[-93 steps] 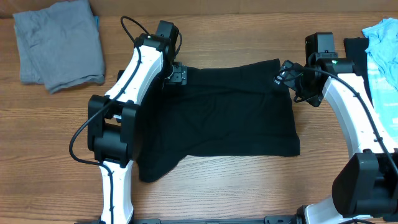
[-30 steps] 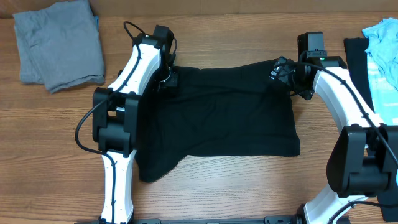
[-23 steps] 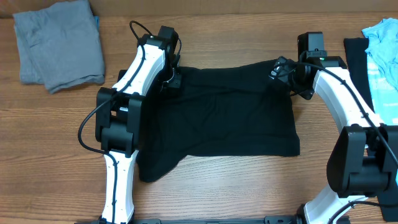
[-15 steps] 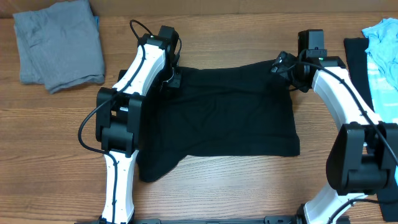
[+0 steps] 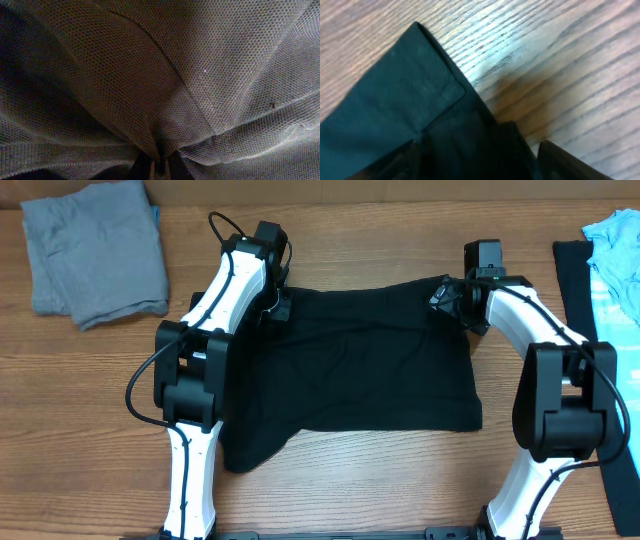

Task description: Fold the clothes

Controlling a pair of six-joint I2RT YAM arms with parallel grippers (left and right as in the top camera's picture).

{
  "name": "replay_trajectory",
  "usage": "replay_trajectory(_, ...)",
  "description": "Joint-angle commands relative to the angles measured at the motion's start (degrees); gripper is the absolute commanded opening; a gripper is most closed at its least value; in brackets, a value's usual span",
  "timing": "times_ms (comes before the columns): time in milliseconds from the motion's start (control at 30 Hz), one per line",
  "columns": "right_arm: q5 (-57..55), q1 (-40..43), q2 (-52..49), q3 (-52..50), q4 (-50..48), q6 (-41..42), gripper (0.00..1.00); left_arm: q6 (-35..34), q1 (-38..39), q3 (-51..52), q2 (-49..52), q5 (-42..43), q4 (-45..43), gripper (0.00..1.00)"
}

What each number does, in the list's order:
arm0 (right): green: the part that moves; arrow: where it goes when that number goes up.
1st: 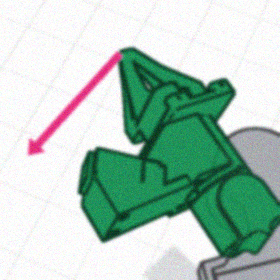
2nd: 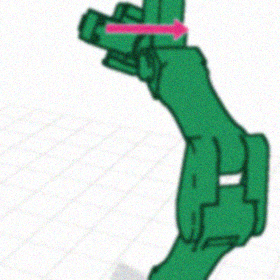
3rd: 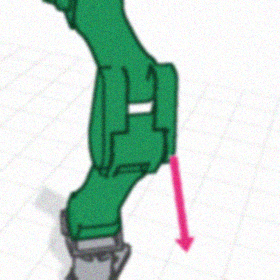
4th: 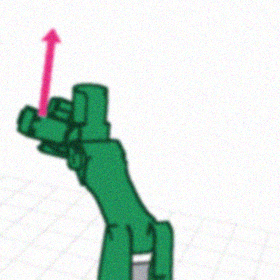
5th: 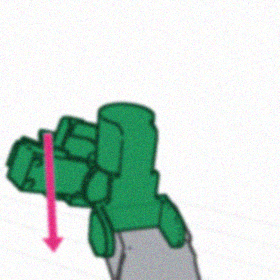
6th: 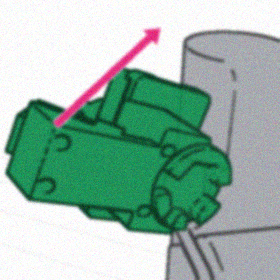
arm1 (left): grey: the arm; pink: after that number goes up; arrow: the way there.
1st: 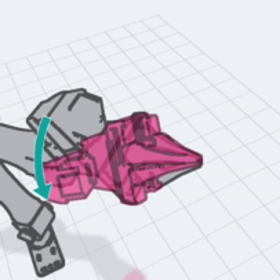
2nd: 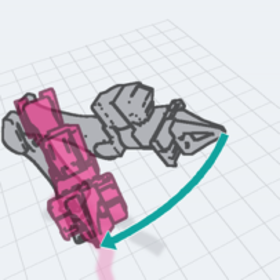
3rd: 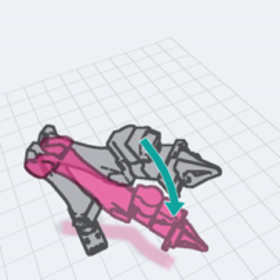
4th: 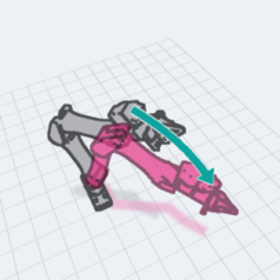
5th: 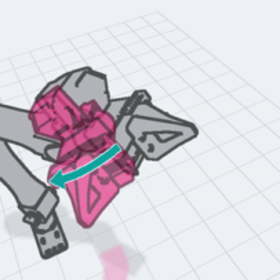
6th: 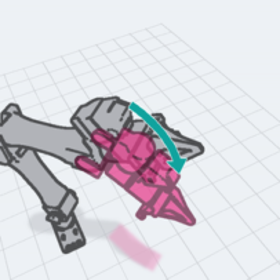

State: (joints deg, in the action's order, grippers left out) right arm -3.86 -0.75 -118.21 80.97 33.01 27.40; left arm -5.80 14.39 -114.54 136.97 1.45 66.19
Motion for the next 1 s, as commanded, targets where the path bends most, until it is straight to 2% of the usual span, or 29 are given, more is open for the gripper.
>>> replay_trajectory(0,-1.46,0.20,-1.07,0.42,-0.42,-0.83,0.73,-0.63,0.09,-0.70,2.51,-0.55,-0.46,0.04)
replay_trajectory(100,-1.49,0.20,-1.07,0.44,-0.85,-0.83,0.65,-0.61,0.09,-0.70,2.51,-0.57,-0.57,0.04)
replay_trajectory(200,-2.05,0.20,-1.07,0.52,-0.87,-0.79,0.49,-0.61,0.09,-0.70,2.51,-0.59,-0.72,0.04)
replay_trajectory(400,-5.09,0.20,-1.07,1.73,-0.15,-0.63,0.27,-0.63,0.09,-1.99,2.51,-0.57,-0.15,0.04)
replay_trajectory(500,-5.11,0.20,-1.07,2.56,0.24,-0.61,0.12,-0.63,0.09,-3.91,2.51,-0.57,0.72,0.04)
replay_trajectory(600,-5.14,0.20,-1.07,2.80,0.22,-0.20,0.04,-0.61,0.09,-6.29,2.51,-0.57,1.62,0.04)
replay_trajectory(700,-5.14,0.22,-1.07,2.80,0.26,-0.22,0.04,-0.61,0.09,-8.00,2.51,-0.57,2.45,0.04)
replay_trajectory(733,-5.11,0.22,-1.07,2.80,0.31,-0.22,0.09,-0.61,0.09,-8.26,2.51,-0.57,2.58,0.04)
replay_trajectory(800,-5.14,0.22,-1.07,2.80,0.28,-0.22,0.46,-0.61,0.09,-8.37,2.51,-0.55,2.58,0.04)
replay_trajectory(867,-5.14,0.31,-1.07,2.80,0.28,-0.22,0.50,-0.63,0.09,-8.35,2.51,-0.55,2.78,0.04)
replay_trajectory(900,-5.14,0.33,-1.07,2.78,0.26,-0.24,0.60,-0.61,0.09,-8.35,2.51,-0.55,2.82,0.04)
replay_trajectory(967,-5.14,0.52,-1.07,2.75,0.20,-0.24,0.62,-0.61,0.09,-8.35,2.51,-0.55,2.78,0.04)
